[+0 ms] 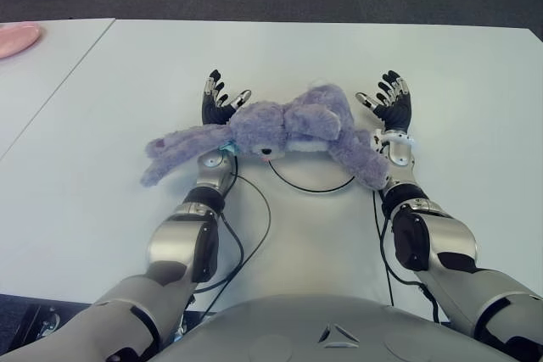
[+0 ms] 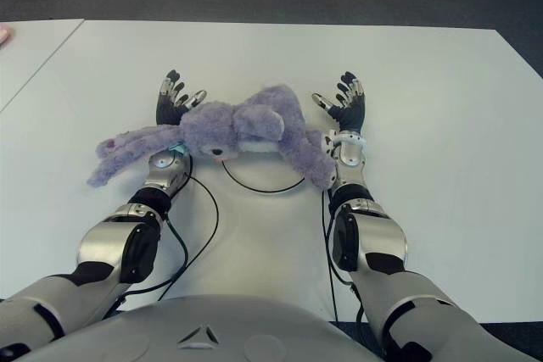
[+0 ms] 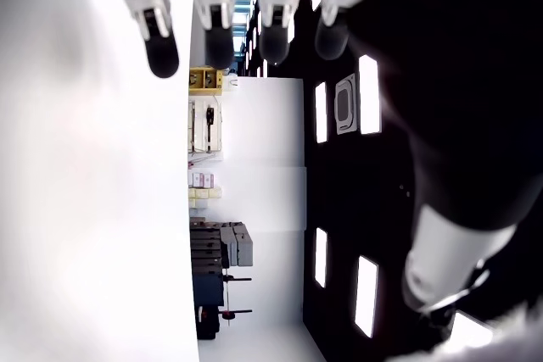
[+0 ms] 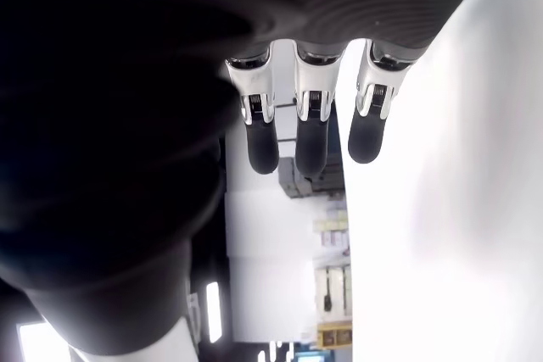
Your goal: Put the doll into the plate.
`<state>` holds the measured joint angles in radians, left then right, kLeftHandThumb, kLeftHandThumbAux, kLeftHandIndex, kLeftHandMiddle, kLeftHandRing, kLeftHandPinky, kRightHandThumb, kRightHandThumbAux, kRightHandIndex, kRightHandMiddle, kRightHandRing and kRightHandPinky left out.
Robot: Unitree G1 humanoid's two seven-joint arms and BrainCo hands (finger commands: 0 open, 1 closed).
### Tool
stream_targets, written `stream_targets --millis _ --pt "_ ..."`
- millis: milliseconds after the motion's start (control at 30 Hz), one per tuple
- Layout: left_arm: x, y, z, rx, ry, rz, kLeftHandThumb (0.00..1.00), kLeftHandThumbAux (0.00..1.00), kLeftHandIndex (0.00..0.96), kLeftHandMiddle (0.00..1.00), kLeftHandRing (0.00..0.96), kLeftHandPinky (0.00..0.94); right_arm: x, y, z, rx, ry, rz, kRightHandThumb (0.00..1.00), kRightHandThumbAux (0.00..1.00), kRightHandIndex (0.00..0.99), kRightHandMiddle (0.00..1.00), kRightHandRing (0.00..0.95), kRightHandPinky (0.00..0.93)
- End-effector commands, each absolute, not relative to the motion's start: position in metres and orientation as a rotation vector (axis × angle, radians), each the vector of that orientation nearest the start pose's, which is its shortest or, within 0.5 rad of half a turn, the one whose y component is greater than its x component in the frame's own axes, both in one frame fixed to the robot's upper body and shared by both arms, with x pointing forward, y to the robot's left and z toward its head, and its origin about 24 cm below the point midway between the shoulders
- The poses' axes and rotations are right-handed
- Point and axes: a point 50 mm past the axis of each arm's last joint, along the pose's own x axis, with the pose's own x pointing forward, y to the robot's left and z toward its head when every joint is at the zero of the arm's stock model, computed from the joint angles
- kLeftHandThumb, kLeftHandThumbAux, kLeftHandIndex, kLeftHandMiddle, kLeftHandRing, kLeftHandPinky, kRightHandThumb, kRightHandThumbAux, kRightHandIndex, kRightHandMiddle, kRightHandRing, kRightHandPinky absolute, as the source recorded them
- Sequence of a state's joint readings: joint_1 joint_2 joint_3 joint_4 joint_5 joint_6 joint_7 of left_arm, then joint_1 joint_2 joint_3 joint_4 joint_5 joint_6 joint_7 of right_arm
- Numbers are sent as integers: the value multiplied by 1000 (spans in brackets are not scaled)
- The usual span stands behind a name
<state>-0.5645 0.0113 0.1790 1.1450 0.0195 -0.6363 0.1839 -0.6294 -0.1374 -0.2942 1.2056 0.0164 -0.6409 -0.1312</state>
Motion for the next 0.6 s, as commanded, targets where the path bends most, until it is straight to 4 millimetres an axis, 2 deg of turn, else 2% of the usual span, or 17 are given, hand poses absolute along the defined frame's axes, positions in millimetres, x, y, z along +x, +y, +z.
stream_targets --millis 33,600 --pt "213 165 -106 -2 467 236 0 776 61 75 83 139 235 -186 -92 46 414 -343 50 928 138 151 156 194" --pt "213 163 -106 4 463 229 0 777 58 68 77 131 235 -188 -91 43 409 -340 58 954 151 178 173 213"
